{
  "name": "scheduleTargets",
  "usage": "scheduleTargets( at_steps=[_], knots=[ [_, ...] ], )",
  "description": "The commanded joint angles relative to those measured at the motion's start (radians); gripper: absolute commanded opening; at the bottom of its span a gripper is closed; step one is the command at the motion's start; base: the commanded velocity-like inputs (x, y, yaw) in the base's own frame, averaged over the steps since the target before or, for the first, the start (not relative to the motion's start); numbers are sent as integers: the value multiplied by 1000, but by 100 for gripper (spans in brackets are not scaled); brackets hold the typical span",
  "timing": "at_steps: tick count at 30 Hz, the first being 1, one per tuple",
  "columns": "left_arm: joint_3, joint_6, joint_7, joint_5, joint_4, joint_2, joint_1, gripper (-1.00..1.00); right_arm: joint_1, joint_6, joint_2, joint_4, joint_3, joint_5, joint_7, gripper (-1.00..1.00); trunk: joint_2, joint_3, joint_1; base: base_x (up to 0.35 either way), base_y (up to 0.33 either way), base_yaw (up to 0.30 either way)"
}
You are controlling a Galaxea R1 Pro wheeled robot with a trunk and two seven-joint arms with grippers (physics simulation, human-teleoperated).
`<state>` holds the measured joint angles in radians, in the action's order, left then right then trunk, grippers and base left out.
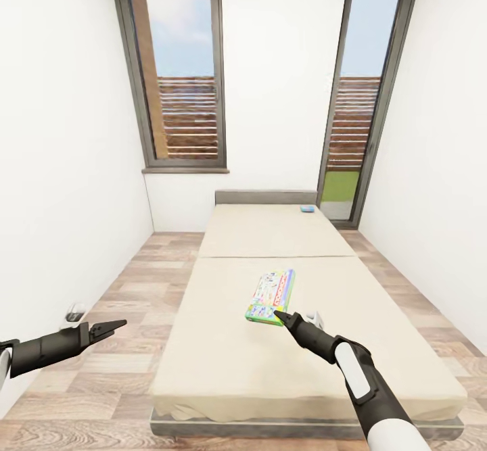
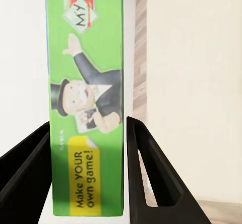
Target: Put all the toys in the child's room - the three board games (two on the bed and one on the table), the two jigsaw puzzles on the table, and the tennis ball on the table - inside the toy box on the table in the child's room.
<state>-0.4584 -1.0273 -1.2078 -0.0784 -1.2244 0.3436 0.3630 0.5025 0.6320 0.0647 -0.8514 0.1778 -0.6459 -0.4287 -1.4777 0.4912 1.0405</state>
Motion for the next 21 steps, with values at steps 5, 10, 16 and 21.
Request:
scheduleTargets(
  at_steps=[5, 10, 16, 21],
  knots=[
    [0, -7, -1, -3, 0, -3, 1, 100, 1, 8, 3, 0, 3, -1, -2, -100, 35, -15, -19, 0, 0, 0],
    [0, -7, -1, -3, 0, -4, 1, 100, 1, 8, 2, 1, 4, 0, -1, -100, 70, -30, -38, 0, 0, 0],
    [0, -7, -1, -3, 0, -6, 1, 100, 1, 8, 1, 2, 5, -1, -1, -100, 112, -49, -61, 0, 0, 0],
    [0, -7, -1, -3, 0, -5, 1, 100, 1, 8, 1, 4, 5, -1, -1, -100, 147, -65, -81, 0, 0, 0]
  ],
)
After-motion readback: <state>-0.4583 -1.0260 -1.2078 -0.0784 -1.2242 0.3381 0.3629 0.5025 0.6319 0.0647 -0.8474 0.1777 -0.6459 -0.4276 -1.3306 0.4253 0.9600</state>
